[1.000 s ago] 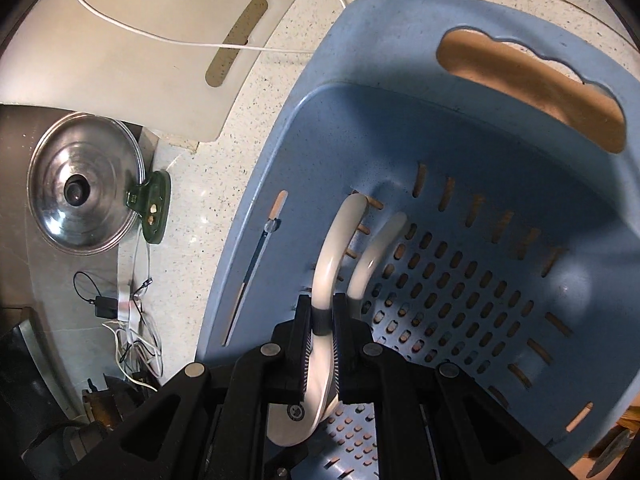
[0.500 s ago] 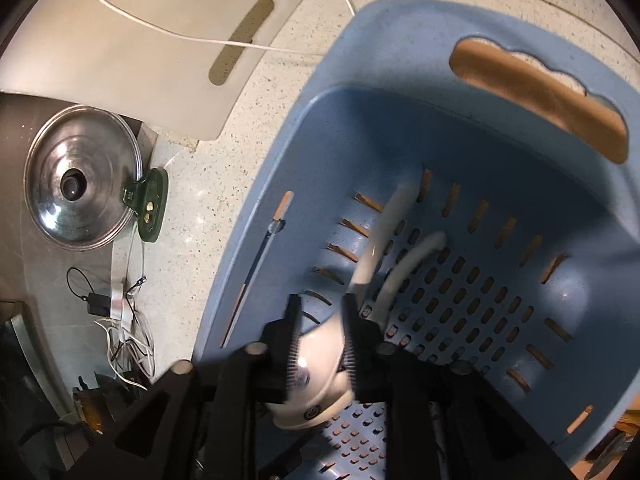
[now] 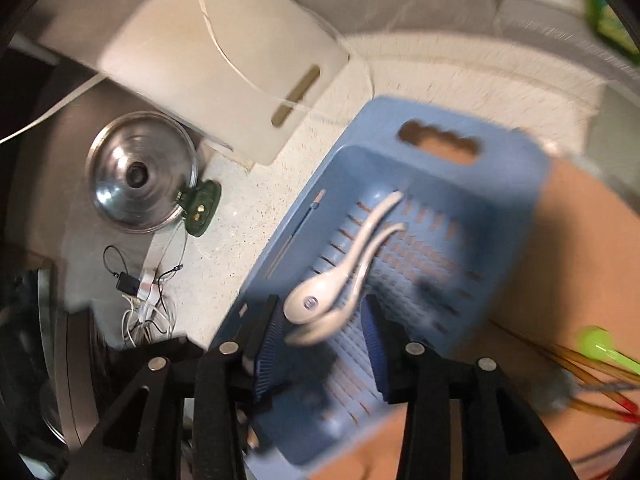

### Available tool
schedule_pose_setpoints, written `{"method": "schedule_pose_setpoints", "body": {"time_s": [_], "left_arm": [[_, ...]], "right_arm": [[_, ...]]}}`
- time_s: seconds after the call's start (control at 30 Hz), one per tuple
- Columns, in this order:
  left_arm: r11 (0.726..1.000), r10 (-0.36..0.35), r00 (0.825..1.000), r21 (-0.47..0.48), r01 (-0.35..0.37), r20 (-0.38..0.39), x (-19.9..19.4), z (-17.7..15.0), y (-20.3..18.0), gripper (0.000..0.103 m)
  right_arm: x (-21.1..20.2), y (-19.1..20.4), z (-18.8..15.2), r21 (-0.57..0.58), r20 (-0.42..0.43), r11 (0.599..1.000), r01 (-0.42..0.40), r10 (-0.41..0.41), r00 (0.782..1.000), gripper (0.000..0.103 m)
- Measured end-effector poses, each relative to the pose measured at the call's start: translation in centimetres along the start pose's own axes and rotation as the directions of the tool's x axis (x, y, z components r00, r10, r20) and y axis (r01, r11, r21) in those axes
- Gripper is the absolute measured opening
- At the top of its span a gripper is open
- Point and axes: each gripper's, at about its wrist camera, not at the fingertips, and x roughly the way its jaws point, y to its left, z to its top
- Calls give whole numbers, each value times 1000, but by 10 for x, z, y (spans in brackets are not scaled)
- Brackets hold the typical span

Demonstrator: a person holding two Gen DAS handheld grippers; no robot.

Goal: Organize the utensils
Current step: 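Move the right gripper back over the remaining utensils, then grasp a red-tipped chopstick with the right gripper while the left gripper grasps the pink spoon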

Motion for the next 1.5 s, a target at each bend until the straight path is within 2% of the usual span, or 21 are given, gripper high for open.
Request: {"method": "schedule_pose_setpoints", "body": {"time_s": [0.03, 0.1, 0.13, 0.23, 0.3, 0.33, 0.5, 0.57, 0.63, 0.77, 0.87, 0.93, 1.0, 1.07, 1.17, 1.37, 1.5], "left_arm": [[1000, -8, 1000, 15, 8, 14, -4, 2, -7, 29], [999, -30, 999, 45, 28, 36, -12, 6, -24, 29], [998, -41, 998, 57, 39, 41, -12, 9, -29, 29], [992, -79, 996, 100, 74, 48, -13, 13, -50, 29], [987, -104, 994, 126, 99, 40, -6, 16, -61, 29], [983, -119, 992, 146, 112, 33, -4, 19, -71, 29], [956, -167, 986, 243, 166, -16, 13, 28, -115, 29], [942, -187, 982, 276, 189, -35, 22, 33, -130, 29], [928, -218, 974, 297, 226, -61, 30, 38, -145, 29], [902, -258, 961, 331, 278, -101, 43, 45, -166, 29], [876, -282, 949, 364, 316, -143, 51, 45, -182, 29], [860, -314, 933, 363, 358, -176, 56, 45, -190, 29], [847, -331, 922, 368, 383, -198, 60, 47, -197, 29], [832, -335, 916, 386, 397, -220, 65, 49, -206, 20], [820, -334, 912, 404, 406, -238, 72, 52, -214, 19], [816, -299, 924, 438, 377, -239, 85, 57, -223, 19], [803, -308, 917, 447, 394, -254, 88, 58, -223, 19]], "right_arm": [[-17, -7, -8, -12, 31, 1000, 13, -13, 999, 42], [-46, -20, -19, -26, 81, 999, 36, -34, 996, 53], [-67, -33, -30, -27, 122, 998, 61, -57, 991, 55], [-112, -67, -54, -2, 215, 993, 117, -114, 970, 63], [-142, -90, -74, 25, 271, 984, 179, -179, 946, 65], [-157, -102, -86, 42, 288, 978, 203, -207, 935, 66], [-190, -145, -129, 166, 270, 966, 200, -239, 933, 70], [-193, -158, -144, 236, 258, 952, 193, -253, 932, 70], [-192, -175, -158, 328, 257, 933, 148, -239, 937, 70], [-179, -208, -187, 518, 241, 855, 21, -170, 956, 69], [-164, -222, -200, 605, 210, 796, -26, -128, 969, 58], [-151, -227, -205, 645, 193, 763, -41, -110, 975, 51], [-141, -231, -206, 672, 180, 739, -49, -99, 979, 43], [-135, -233, -207, 693, 175, 719, -60, -87, 981, 41], [-123, -231, -204, 712, 160, 699, -60, -79, 984, 37], [-111, -223, -198, 748, 115, 663, -3, -126, 985, 30], [-109, -222, -190, 754, 85, 656, 44, -164, 983, 27]]}}
